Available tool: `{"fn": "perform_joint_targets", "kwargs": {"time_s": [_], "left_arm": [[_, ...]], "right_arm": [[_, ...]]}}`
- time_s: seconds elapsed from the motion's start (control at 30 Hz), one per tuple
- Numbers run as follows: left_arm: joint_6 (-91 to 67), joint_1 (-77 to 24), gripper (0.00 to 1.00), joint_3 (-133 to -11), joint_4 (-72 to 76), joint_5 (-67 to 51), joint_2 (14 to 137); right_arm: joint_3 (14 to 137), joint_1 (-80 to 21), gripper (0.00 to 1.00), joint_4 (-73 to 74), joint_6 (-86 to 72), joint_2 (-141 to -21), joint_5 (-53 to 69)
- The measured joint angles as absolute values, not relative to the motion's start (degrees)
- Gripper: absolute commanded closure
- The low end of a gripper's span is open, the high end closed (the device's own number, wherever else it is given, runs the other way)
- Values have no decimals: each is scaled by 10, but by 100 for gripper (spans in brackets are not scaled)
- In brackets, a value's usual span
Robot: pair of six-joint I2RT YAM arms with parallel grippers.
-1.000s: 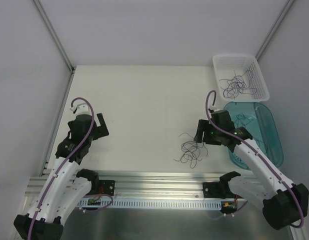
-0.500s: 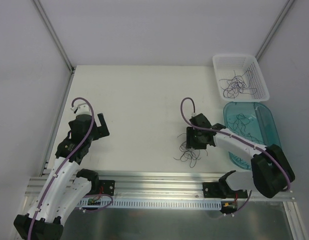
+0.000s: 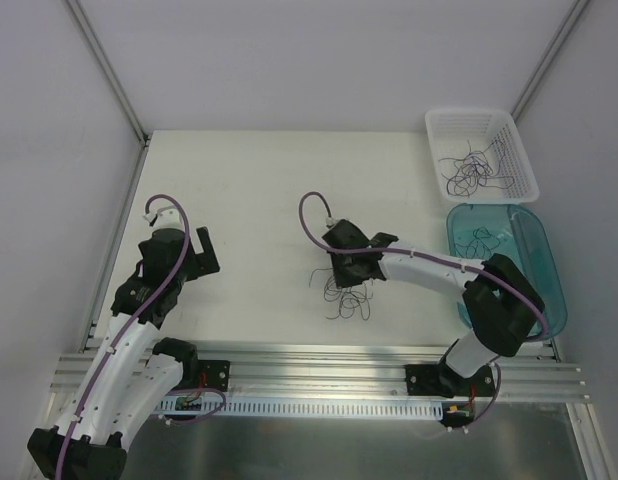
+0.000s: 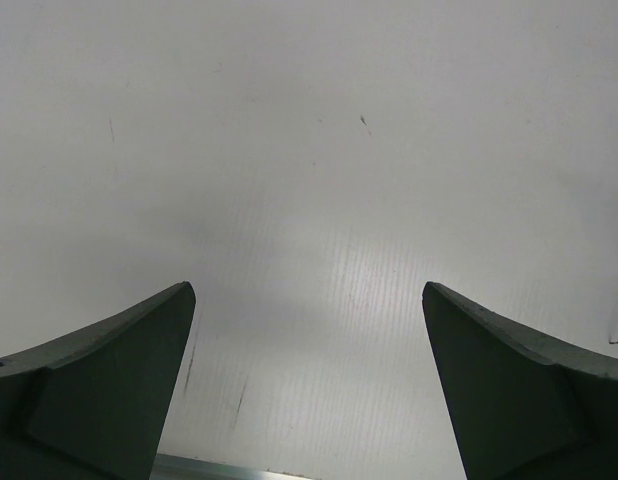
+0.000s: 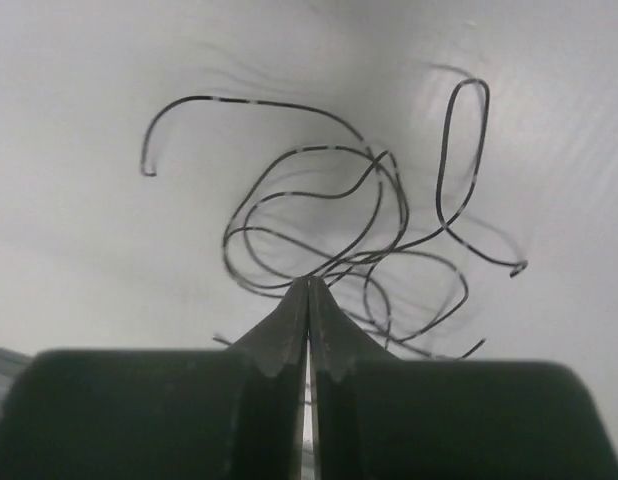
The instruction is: Untangle the cables
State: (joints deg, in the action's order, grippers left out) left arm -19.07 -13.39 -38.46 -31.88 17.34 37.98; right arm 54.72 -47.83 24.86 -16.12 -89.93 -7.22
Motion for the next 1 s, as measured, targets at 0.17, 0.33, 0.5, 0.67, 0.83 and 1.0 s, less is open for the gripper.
{"fn": "perform_joint_targets", "kwargs": {"time_s": [0.17,0.33,0.5,0.67,0.83,1.0], "left_arm": [[-186,-134,1,-385,-318,166,380],[-178,-134,1,-383,-306,129,380],[-165,-134,1,-375,-290,70,385],[-156,-134,1,-375,-282,30,402],[-154,-134,1,-375,-281,16,404],[-152,-134,1,-375,-280,14,405]], "right_arm": [[668,-541,88,264,-147,-947,-77],[723,-569,68,264,-134,-957,-77],[694,-564,54,280,-120,-938,-118],[628,-513,53,298,-95,-881,-155],[590,-446,53,292,-68,-864,-161],[592,-432,54,269,-46,-898,-157]]}}
